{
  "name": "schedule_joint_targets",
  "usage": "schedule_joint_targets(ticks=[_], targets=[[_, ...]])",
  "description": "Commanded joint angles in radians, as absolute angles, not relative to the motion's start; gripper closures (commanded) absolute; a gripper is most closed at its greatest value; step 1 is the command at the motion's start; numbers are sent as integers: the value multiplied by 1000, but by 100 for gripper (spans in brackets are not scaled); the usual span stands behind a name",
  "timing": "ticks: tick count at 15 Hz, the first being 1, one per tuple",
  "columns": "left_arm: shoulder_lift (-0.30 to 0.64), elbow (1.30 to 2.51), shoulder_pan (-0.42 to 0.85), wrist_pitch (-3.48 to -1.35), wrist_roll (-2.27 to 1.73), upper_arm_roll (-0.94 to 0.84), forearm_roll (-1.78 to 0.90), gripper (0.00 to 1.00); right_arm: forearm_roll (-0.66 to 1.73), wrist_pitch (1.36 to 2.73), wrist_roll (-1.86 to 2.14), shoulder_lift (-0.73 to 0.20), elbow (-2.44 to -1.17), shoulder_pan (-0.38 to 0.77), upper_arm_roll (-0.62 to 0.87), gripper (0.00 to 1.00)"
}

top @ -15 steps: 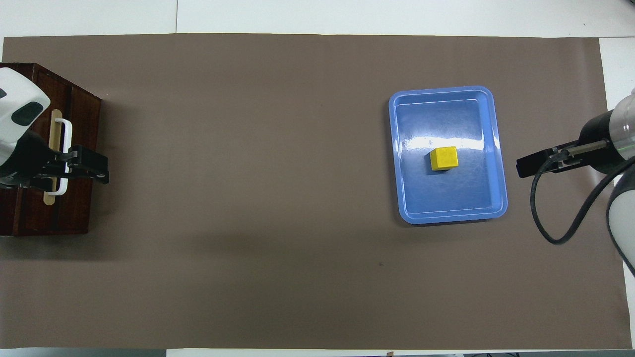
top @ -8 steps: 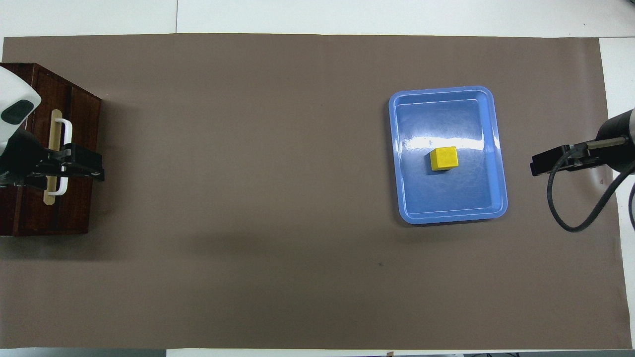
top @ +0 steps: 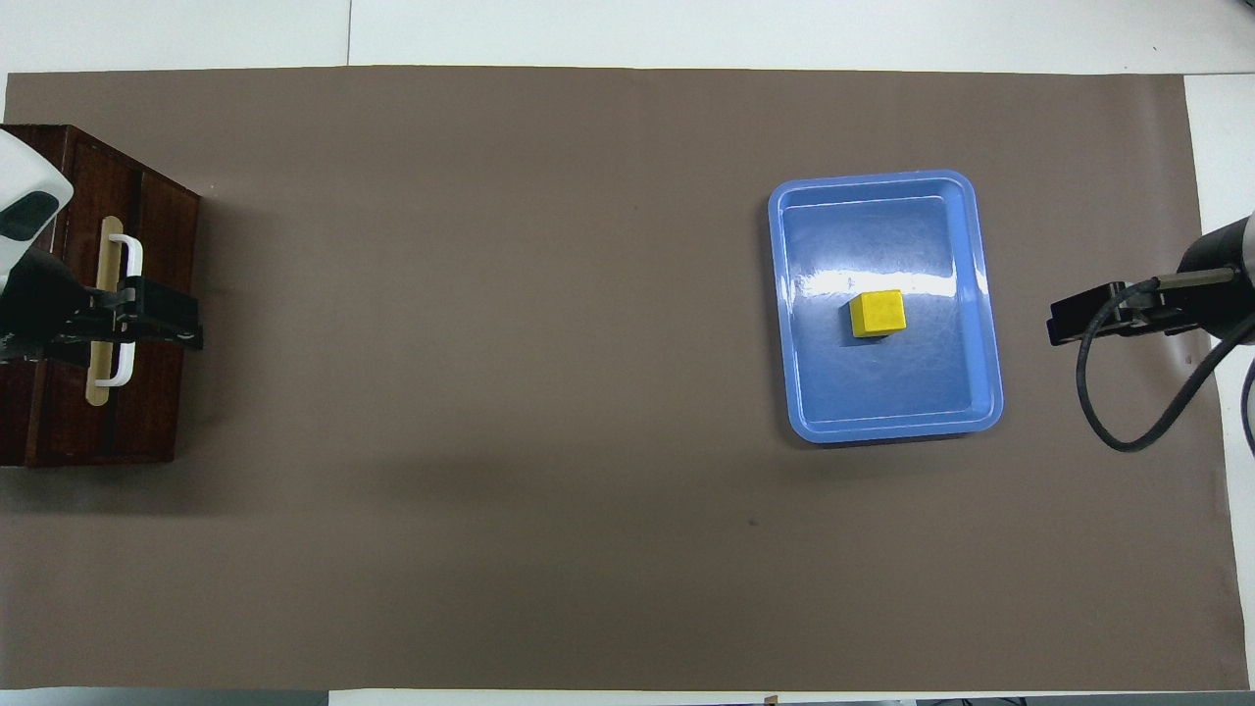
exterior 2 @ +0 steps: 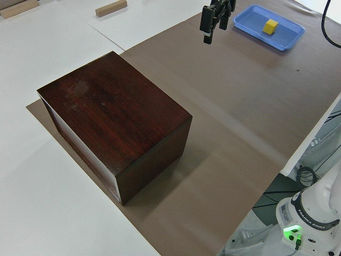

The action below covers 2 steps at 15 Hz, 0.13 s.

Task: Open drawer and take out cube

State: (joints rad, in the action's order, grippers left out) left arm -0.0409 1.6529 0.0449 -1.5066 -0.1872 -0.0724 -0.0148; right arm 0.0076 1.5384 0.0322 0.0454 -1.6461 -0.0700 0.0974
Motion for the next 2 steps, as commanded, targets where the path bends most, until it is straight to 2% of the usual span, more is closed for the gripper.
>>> schedule_joint_targets(ticks=[1,2], targets=[[-54,1661,51,-1520,-172,-60,-31,0,21,1539,21,57,-1654,-80,98,0],[-54,1660,51,-1520,-173,-60,-31,0,21,1537,21,57,-1654,-80,98,0]])
